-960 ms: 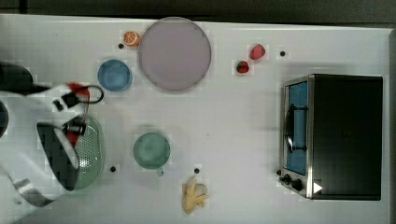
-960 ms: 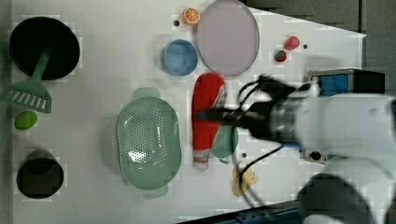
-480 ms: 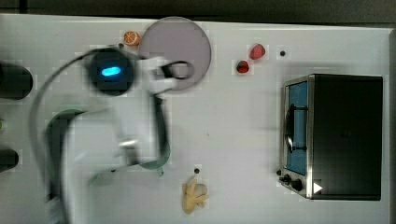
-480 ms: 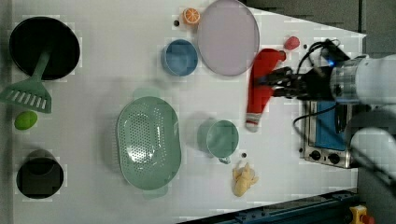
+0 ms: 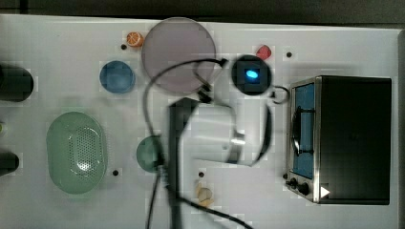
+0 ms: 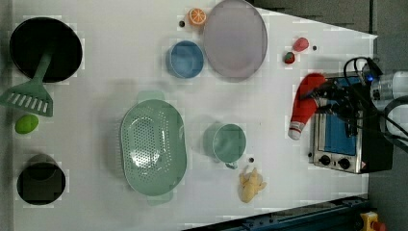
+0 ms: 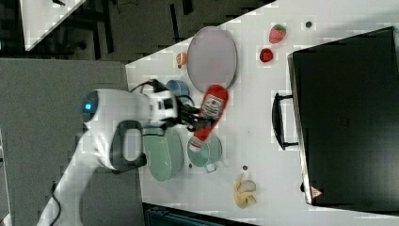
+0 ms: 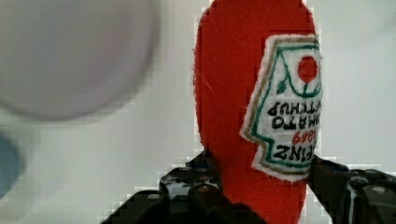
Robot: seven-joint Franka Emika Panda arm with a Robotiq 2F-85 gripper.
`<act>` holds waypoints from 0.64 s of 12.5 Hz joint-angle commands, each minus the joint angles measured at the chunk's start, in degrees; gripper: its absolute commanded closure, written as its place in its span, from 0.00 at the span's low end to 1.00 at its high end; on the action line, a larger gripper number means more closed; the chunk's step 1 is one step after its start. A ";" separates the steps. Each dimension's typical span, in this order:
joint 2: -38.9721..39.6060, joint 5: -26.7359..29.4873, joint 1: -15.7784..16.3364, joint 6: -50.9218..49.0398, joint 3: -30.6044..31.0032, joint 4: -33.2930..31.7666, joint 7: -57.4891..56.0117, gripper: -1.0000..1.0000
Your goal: Pick ketchup from strainer and place it on the table
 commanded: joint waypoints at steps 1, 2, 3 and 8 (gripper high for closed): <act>-1.28 -0.32 1.88 5.33 0.67 -6.64 -4.41 0.42; -0.87 -0.32 1.90 8.95 0.67 -8.84 -4.41 0.42; -0.18 -0.34 1.94 12.40 0.67 -10.84 -4.41 0.42; 7.87 -3.48 1.97 23.46 0.58 -13.65 -4.41 0.19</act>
